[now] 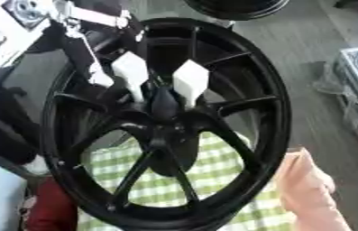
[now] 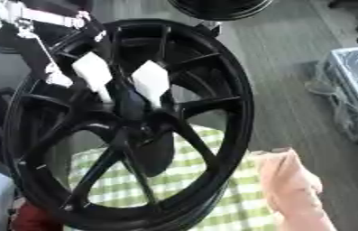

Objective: Pull the pin out of the wheel hub.

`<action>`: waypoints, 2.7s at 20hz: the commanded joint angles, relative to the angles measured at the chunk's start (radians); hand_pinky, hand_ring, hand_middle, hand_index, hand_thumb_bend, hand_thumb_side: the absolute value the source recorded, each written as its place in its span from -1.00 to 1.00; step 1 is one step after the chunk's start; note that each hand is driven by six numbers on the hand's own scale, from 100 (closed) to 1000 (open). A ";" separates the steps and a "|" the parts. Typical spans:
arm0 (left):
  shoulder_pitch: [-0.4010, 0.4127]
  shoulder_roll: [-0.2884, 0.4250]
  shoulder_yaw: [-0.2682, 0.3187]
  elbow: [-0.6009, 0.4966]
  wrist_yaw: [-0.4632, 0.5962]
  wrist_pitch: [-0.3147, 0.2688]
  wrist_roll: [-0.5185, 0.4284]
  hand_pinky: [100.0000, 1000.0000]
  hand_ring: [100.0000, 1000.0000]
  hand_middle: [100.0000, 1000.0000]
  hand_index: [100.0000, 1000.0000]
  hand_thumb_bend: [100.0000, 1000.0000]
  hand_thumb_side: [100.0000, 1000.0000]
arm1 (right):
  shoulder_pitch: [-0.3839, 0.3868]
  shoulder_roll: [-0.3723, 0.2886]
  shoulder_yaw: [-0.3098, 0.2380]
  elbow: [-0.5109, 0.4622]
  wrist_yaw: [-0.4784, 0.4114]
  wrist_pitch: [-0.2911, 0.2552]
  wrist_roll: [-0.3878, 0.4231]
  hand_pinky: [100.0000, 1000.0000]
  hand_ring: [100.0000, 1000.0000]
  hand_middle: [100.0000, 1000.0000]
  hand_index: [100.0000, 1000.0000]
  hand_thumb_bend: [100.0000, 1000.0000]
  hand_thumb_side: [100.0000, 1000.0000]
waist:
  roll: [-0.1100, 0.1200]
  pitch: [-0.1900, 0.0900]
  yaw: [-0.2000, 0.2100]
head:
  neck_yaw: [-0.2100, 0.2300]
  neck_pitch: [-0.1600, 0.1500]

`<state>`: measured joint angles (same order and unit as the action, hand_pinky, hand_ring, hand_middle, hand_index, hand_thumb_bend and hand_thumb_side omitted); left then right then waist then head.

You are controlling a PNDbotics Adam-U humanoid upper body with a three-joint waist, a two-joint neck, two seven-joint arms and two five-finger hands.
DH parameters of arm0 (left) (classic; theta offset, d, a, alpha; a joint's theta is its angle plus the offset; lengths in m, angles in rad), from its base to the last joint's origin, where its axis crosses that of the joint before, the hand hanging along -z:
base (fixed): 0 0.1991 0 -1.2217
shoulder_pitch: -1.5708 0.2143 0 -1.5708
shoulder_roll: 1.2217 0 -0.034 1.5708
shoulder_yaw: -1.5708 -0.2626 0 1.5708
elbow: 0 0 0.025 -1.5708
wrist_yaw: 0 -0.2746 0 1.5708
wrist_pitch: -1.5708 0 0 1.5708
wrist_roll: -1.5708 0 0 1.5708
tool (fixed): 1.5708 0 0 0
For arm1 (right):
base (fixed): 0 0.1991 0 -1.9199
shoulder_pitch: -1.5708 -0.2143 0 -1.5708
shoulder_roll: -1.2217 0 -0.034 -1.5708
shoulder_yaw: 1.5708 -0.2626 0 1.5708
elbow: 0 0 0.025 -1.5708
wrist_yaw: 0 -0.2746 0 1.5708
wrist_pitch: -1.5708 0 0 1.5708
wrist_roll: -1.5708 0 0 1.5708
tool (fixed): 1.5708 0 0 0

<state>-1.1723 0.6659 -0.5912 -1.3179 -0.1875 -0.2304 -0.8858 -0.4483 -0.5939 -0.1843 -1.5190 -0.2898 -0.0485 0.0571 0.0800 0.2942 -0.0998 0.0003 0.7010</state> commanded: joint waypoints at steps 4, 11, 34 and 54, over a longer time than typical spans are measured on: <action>-0.032 0.004 0.041 0.008 -0.037 -0.047 -0.021 0.53 0.37 0.08 -0.53 -0.97 -1.00 | -0.015 -0.020 -0.012 -0.004 0.002 0.002 -0.002 0.41 0.42 0.32 0.57 -1.00 0.24 | -0.005 -0.011 -0.004 | 0.005 -0.010; -0.046 -0.004 0.039 0.018 -0.035 -0.035 -0.021 0.53 0.32 0.05 -0.66 -1.00 -1.00 | -0.020 -0.023 -0.010 -0.004 0.001 0.002 0.001 0.41 0.42 0.32 0.57 -1.00 0.23 | 0.000 -0.010 -0.011 | 0.010 -0.015; -0.019 0.197 0.340 -0.180 0.070 0.050 -0.021 0.52 0.27 0.02 -0.72 -0.80 -1.00 | 0.005 -0.047 -0.020 0.002 -0.001 -0.006 -0.006 0.41 0.42 0.31 0.57 -1.00 0.21 | -0.004 -0.029 0.021 | -0.018 0.008; 0.902 0.483 0.812 -0.450 0.215 0.130 0.322 0.66 0.56 0.56 0.62 -0.07 -0.74 | 0.077 -0.066 -0.075 0.009 -0.015 -0.037 -0.055 0.42 0.42 0.32 0.58 -1.00 0.16 | -0.069 -0.068 0.172 | -0.113 0.041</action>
<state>-0.2675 1.1282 0.1890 -1.7723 0.0350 -0.1053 -0.5738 -0.3658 -0.6204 -0.2460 -1.5017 -0.2987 -0.0821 0.0066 0.0081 0.2500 0.0713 -0.1068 0.7462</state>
